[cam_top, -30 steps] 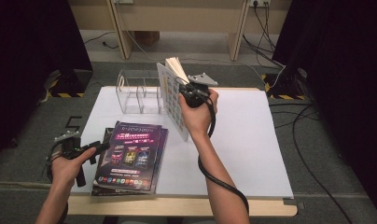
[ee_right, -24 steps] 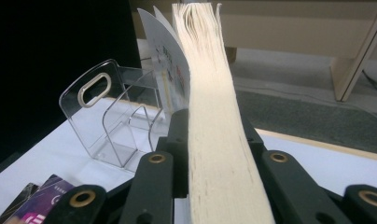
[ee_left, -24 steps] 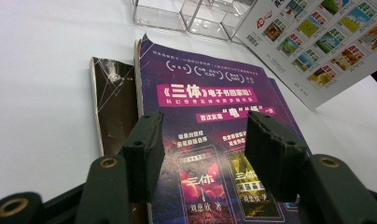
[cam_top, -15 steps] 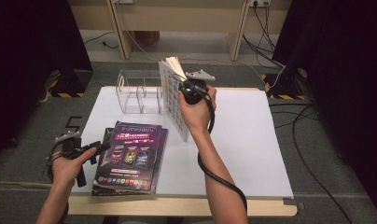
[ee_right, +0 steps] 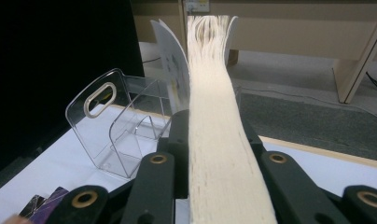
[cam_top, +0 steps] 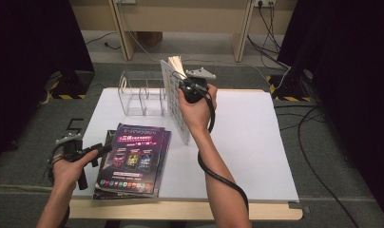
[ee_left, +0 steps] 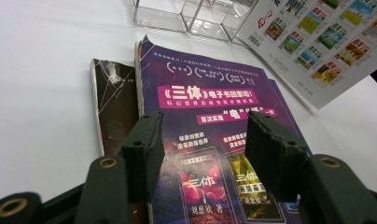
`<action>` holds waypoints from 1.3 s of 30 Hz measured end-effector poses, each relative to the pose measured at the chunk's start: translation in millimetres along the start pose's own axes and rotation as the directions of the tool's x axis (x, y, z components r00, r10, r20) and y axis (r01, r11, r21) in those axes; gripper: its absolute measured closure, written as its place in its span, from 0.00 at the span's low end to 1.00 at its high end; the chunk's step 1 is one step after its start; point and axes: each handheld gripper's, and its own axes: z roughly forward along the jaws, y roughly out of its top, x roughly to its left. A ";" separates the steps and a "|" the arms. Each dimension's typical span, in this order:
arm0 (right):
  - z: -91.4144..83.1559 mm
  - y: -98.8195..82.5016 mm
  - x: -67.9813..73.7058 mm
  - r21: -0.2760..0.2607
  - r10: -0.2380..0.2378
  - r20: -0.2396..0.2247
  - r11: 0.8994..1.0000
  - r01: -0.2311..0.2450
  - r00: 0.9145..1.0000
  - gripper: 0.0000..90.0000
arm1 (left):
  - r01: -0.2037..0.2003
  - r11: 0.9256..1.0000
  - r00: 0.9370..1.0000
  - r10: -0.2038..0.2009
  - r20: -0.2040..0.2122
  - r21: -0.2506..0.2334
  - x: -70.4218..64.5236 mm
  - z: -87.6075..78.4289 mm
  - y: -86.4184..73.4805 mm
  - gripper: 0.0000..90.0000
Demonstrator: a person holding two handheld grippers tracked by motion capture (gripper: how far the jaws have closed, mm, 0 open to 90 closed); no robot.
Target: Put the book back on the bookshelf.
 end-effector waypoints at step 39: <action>12.6 18.1 5.2 -0.076 0.031 0.011 0.997 -0.030 0.999 0.83 | -0.005 1.000 1.000 0.004 -0.012 -0.020 2.2 -5.0 1.8 0.51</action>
